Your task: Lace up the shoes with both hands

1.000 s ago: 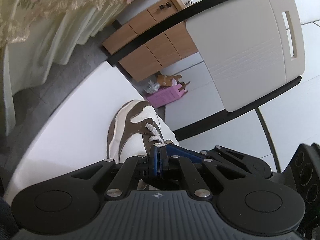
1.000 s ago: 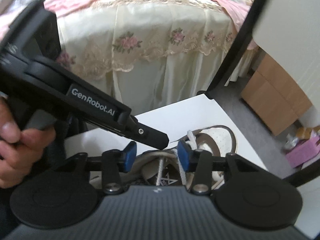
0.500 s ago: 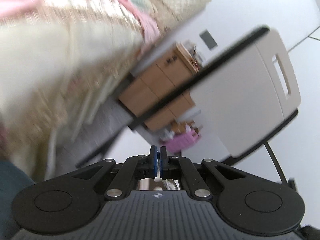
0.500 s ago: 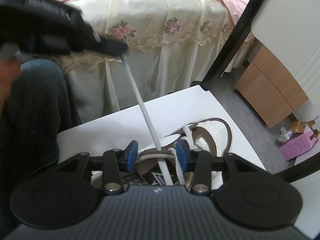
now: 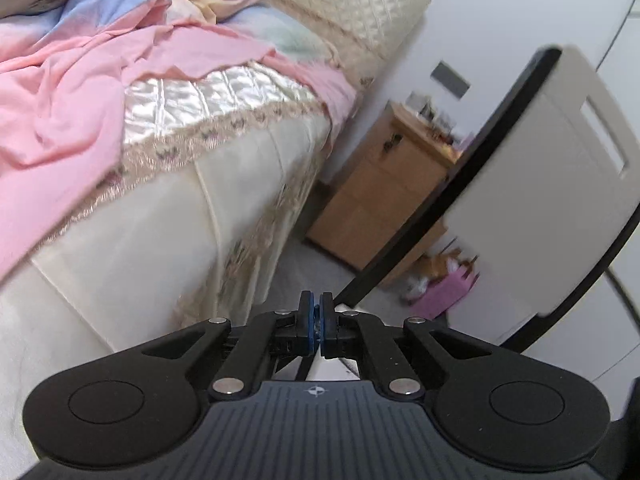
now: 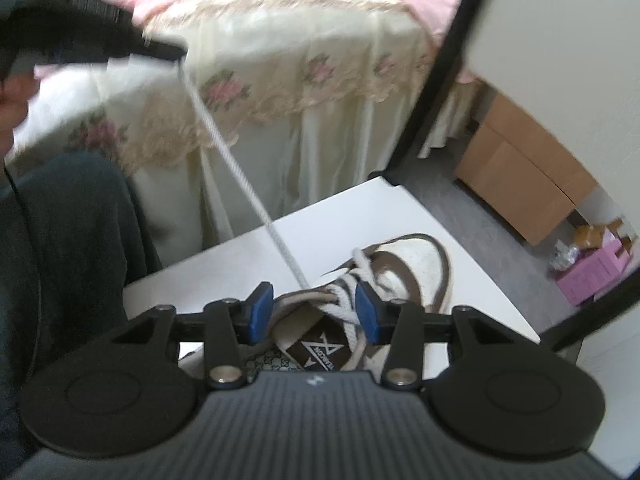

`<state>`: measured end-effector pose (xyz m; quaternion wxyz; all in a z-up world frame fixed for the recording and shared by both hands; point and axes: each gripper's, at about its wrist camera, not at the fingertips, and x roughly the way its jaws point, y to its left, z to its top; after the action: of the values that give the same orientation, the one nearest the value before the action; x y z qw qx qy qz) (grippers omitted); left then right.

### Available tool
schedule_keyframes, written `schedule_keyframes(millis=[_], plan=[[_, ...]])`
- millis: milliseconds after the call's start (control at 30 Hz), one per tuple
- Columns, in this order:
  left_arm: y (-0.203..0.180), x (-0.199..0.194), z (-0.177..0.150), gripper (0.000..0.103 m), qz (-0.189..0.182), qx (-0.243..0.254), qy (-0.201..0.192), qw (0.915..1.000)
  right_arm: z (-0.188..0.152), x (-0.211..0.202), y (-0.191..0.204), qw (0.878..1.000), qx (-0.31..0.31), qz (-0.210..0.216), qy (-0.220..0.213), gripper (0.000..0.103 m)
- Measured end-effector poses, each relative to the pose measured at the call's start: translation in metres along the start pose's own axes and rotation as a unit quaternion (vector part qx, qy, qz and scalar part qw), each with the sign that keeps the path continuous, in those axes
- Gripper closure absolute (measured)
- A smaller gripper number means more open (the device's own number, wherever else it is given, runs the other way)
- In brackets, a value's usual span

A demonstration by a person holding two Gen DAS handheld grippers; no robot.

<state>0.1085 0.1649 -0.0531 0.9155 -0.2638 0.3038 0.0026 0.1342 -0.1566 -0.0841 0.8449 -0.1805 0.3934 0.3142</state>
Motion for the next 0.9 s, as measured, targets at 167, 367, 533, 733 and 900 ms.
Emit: schedule_keyframes(millis=[167, 367, 533, 733, 900], plan=[[-0.017, 0.006, -0.016, 0.031, 0.046, 0.056, 0.01, 0.9973, -0.024, -0.026, -0.022, 0.992, 0.118, -0.003, -0.036, 0.055], [-0.053, -0.007, -0.043, 0.019, 0.046, 0.161, 0.019, 0.9857, -0.051, -0.033, -0.03, 0.975, 0.218, -0.01, -0.04, 0.055], [-0.096, 0.001, -0.078, 0.003, 0.035, 0.234, 0.044, 0.9705, -0.067, -0.022, -0.034, 0.954, 0.295, -0.018, -0.045, 0.055], [-0.121, 0.033, -0.114, 0.003, 0.022, 0.272, 0.095, 0.9573, -0.08, -0.015, -0.035, 0.932, 0.357, -0.038, -0.055, 0.057], [-0.124, 0.052, -0.125, 0.02, 0.027, 0.271, 0.121, 0.9544, -0.09, -0.013, -0.039, 0.92, 0.386, -0.024, -0.067, 0.067]])
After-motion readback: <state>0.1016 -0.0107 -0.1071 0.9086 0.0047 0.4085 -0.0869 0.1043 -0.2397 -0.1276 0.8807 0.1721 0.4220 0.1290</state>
